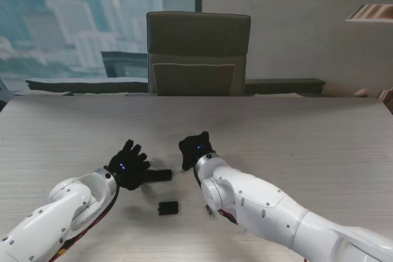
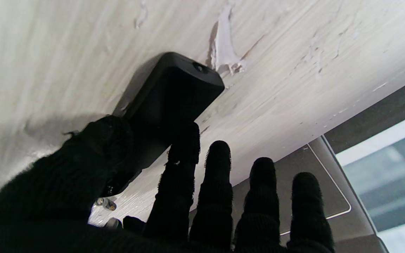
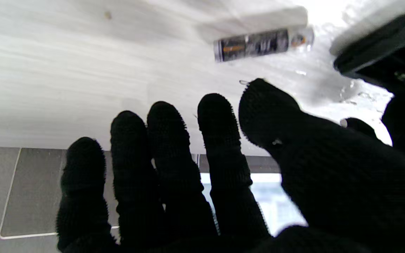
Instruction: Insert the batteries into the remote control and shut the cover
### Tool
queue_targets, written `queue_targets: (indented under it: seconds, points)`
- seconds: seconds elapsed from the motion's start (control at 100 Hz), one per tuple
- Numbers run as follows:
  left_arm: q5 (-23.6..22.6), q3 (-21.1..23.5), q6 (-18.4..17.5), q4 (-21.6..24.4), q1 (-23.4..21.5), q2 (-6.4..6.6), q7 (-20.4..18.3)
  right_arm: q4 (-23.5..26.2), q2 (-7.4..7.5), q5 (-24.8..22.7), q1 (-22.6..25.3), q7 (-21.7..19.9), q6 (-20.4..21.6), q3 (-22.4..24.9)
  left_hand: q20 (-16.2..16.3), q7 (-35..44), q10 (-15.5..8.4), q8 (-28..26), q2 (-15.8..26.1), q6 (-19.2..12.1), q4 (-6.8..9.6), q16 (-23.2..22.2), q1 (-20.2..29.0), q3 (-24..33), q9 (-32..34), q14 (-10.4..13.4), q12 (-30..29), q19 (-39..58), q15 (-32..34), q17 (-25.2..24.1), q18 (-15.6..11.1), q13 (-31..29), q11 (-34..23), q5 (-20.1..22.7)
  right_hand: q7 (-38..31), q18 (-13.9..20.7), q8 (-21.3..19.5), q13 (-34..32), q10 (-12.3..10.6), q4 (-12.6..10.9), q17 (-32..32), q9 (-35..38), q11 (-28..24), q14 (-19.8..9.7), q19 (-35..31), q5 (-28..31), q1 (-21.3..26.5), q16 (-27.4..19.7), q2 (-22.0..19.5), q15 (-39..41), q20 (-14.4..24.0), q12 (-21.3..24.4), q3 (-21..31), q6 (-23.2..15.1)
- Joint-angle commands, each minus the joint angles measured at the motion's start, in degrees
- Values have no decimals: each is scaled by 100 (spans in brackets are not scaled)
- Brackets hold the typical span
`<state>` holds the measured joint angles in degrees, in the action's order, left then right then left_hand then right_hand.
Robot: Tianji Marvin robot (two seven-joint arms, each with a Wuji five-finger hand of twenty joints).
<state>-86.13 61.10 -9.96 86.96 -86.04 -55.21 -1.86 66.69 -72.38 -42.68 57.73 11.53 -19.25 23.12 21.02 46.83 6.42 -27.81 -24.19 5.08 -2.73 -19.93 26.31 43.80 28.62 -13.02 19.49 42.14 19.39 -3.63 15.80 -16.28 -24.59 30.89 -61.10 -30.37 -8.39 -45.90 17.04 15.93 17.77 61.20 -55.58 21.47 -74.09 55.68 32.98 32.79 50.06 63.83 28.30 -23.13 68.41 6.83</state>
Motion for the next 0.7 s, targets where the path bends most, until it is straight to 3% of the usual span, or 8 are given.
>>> queue_targets:
  seconds: [0.0, 0.16, 0.26, 0.39, 0.45, 0.56, 0.66, 0.69]
  points:
    - [7, -32, -7, -37, -39, -10, -144, 112, 64, -16, 83, 1, 180, 76, -72, -161, 127, 131, 138, -532, 37, -24, 9, -25, -17, -140, -28, -139, -23, -7, 191, -73, 2, 165, 18, 201, -45, 100, -11, 94, -55, -177, -11, -197, -25, -270, -23, -39, 34, -18, -31, -110, 52, -93]
    - [31, -29, -17, -31, -35, -13, -177, 213, 161, -62, 130, -36, 490, 167, -72, -163, 127, 150, 173, -517, 39, -25, 7, -50, -13, -151, -29, -142, -22, -2, 191, -77, 2, 153, 263, 282, -57, 274, -76, 117, -86, -552, -24, -339, 4, -811, 120, -38, 344, -111, -53, -156, 333, -445]
    - [36, -28, -21, -29, -32, -14, -175, 315, 239, -143, 126, -214, 504, 127, -72, -159, 131, 157, 168, -534, 43, -24, 13, -58, -16, -142, -29, -141, -24, 4, 194, -75, 4, 159, 455, 319, -244, 408, -102, -19, -152, -942, -40, -422, 70, -1041, 140, -30, 576, -178, -97, -196, 574, -638]
    - [42, -30, -24, -31, -28, -15, -177, 320, 270, -219, 99, -315, 503, 25, -73, -155, 130, 167, 192, -526, 43, -26, 9, -76, -13, -141, -29, -145, -23, 14, 196, -87, 4, 154, 606, 334, -601, 450, -104, -407, -158, -1245, -170, -466, 75, -1247, -18, 3, 598, -172, -121, -295, 662, -664]
    - [54, -23, -30, -27, -31, -17, -188, 277, 261, -211, 67, -345, 498, -37, -71, -154, 129, 171, 199, -541, 46, -28, 6, -89, -11, -147, -30, -139, -19, 34, 197, -94, 5, 161, 888, 346, -1281, 478, -104, -775, -159, -1376, -205, -464, 71, -1349, -200, 11, 639, -193, -134, -320, 625, -644]
    - [71, -14, -32, -19, -40, -19, -207, 185, 241, -208, 8, -391, 478, -165, -69, -157, 130, 181, 204, -557, 45, -28, 12, -109, -2, -146, -30, -140, -21, 41, 198, -96, 3, 163, 723, 374, -1491, 480, -73, -647, -150, -1642, -317, -438, 59, -1482, -659, 17, 1038, -183, -133, -384, 528, -565]
    - [85, -15, -31, -23, -39, -21, -208, 86, 211, -228, -44, -399, 428, -294, -68, -163, 132, 185, 234, -521, 58, -29, 4, -114, -4, -153, -30, -141, -21, 41, 198, -101, 5, 155, 314, 336, -1713, 443, -15, -638, -135, -1618, -344, -385, 40, -1065, -864, 19, 894, -171, -122, -390, 411, -628]
    - [89, -15, -31, -24, -40, -21, -208, 53, 200, -233, -61, -403, 402, -336, -68, -162, 133, 185, 233, -521, 58, -31, 6, -117, 0, -147, -28, -141, -17, 41, 198, -105, 1, 157, 59, 319, -1349, 422, -3, -269, -124, -1573, -339, -361, 35, -894, -816, 13, 861, -165, -114, -381, 301, -686]
